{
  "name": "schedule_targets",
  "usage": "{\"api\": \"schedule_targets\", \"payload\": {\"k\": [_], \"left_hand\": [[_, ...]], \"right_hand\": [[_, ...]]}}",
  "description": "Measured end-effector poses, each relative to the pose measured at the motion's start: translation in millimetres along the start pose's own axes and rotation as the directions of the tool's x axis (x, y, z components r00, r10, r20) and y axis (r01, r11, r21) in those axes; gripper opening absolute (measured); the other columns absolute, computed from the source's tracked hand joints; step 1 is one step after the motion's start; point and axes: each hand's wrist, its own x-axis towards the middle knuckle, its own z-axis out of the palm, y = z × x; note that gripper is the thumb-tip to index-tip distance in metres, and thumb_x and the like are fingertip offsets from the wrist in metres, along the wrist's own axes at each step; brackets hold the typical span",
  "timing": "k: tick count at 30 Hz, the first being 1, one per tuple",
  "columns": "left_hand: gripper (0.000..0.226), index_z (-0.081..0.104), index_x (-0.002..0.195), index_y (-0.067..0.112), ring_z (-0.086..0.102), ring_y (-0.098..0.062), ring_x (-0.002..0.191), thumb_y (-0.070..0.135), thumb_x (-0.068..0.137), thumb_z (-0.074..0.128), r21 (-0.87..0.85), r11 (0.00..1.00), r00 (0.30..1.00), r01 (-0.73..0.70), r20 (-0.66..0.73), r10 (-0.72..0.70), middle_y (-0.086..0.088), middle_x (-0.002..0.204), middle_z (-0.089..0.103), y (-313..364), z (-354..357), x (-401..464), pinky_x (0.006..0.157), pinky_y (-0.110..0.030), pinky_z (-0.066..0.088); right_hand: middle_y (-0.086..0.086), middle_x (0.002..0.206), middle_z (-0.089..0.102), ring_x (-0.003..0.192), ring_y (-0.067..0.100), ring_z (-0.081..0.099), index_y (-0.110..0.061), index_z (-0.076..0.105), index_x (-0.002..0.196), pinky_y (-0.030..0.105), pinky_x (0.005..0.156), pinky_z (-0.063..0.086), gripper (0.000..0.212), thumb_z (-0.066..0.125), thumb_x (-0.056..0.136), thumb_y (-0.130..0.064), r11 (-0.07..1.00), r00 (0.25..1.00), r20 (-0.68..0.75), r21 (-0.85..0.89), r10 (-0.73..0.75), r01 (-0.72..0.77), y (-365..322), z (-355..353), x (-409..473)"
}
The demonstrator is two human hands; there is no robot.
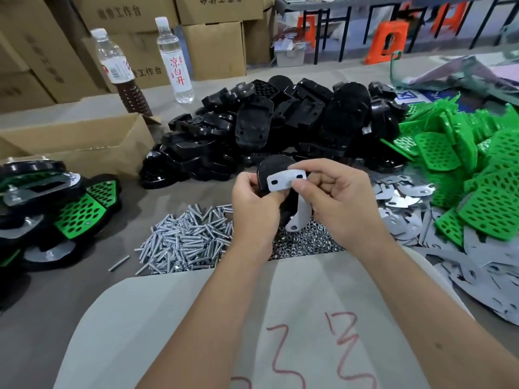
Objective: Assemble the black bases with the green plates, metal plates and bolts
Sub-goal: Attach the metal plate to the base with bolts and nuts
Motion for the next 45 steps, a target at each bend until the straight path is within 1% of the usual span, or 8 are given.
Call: {"api": "schedule_targets", "payload": {"k": [5,10,14,17,22,35,41,45], "left_hand": [[0.028,0.054,0.093,0.012,0.068,-0.014,0.074,0.001,0.086,0.078,0.025,0.999,1.000,-0.024,-0.001,0.024,-0.005,0.086,0.069,-2.4,-0.9,0.9,0.065,-0.031,0.059],[0.029,0.055,0.092,0.011,0.063,-0.020,0.078,0.000,0.084,0.080,0.029,0.999,0.999,-0.038,-0.009,0.038,-0.009,0.086,0.065,-2.7,-0.8,0.6,0.082,-0.052,0.058],[0.031,0.052,0.089,0.013,0.059,-0.020,0.075,-0.006,0.082,0.076,0.010,0.999,0.999,-0.045,-0.005,0.045,-0.009,0.084,0.063,-2.1,-1.6,-0.4,0.071,-0.048,0.055],[0.033,0.051,0.086,0.014,0.055,-0.020,0.073,-0.011,0.079,0.073,-0.002,0.998,0.998,-0.056,-0.016,0.056,-0.009,0.080,0.062,-3.3,-2.1,0.1,0.065,-0.041,0.050],[0.032,0.051,0.092,0.000,0.057,-0.022,0.076,-0.005,0.081,0.081,-0.020,0.996,0.996,-0.086,-0.003,0.086,-0.011,0.081,0.061,-4.2,-0.6,-0.1,0.077,-0.057,0.058],[0.029,0.053,0.092,0.007,0.062,-0.012,0.073,-0.003,0.080,0.078,-0.030,0.996,0.996,-0.081,0.022,0.082,-0.001,0.080,0.067,-2.5,-1.8,-3.6,0.066,-0.031,0.053],[0.026,0.058,0.094,0.003,0.066,-0.024,0.081,-0.004,0.083,0.080,-0.004,1.000,1.000,-0.021,0.005,0.021,-0.023,0.094,0.070,-0.2,-0.8,-5.3,0.078,-0.049,0.058],[0.028,0.056,0.088,0.011,0.064,-0.021,0.079,-0.005,0.083,0.078,-0.008,1.000,0.999,0.000,0.054,0.000,-0.013,0.087,0.068,2.2,-2.6,-6.7,0.073,-0.043,0.055]], "right_hand": [[0.013,0.067,0.060,0.055,0.013,0.053,-0.029,0.078,0.103,0.021,0.053,0.043,0.019,0.074,0.094,-0.013,0.999,0.995,-0.096,-0.032,-0.016,0.013,-0.1,-1.4,1.2],[0.009,0.068,0.063,0.056,0.014,0.055,-0.027,0.078,0.103,0.023,0.053,0.044,0.016,0.076,0.094,-0.015,0.996,0.993,-0.113,-0.090,-0.031,0.021,-1.6,3.1,-1.6],[0.003,0.067,0.064,0.059,0.027,0.058,-0.025,0.075,0.106,0.034,0.054,0.047,0.018,0.077,0.093,-0.013,0.990,0.998,-0.034,-0.135,-0.051,0.046,-1.3,3.3,-3.7],[-0.001,0.066,0.061,0.059,0.020,0.055,-0.018,0.068,0.109,0.033,0.060,0.047,0.019,0.078,0.092,-0.014,0.980,0.998,-0.007,-0.187,-0.063,0.061,0.2,5.0,-4.2],[0.001,0.069,0.065,0.055,0.012,0.055,-0.028,0.066,0.101,0.034,0.053,0.047,0.012,0.074,0.092,-0.023,0.991,0.987,-0.148,-0.131,-0.058,0.039,-2.8,0.6,-1.4],[0.005,0.078,0.064,0.056,0.010,0.053,-0.026,0.074,0.098,0.024,0.050,0.044,0.016,0.075,0.094,-0.010,0.997,0.997,-0.073,-0.073,-0.016,0.010,-5.5,-1.1,-1.9],[0.016,0.077,0.060,0.050,0.014,0.050,-0.022,0.074,0.096,0.027,0.043,0.043,0.019,0.073,0.094,-0.003,0.999,0.999,-0.034,-0.032,0.008,-0.009,-9.1,-3.3,-0.8],[0.011,0.077,0.061,0.055,0.014,0.052,-0.025,0.073,0.097,0.029,0.048,0.045,0.017,0.074,0.093,-0.008,0.997,1.000,-0.026,-0.075,0.006,-0.008,-6.5,-3.3,-0.7]]}}
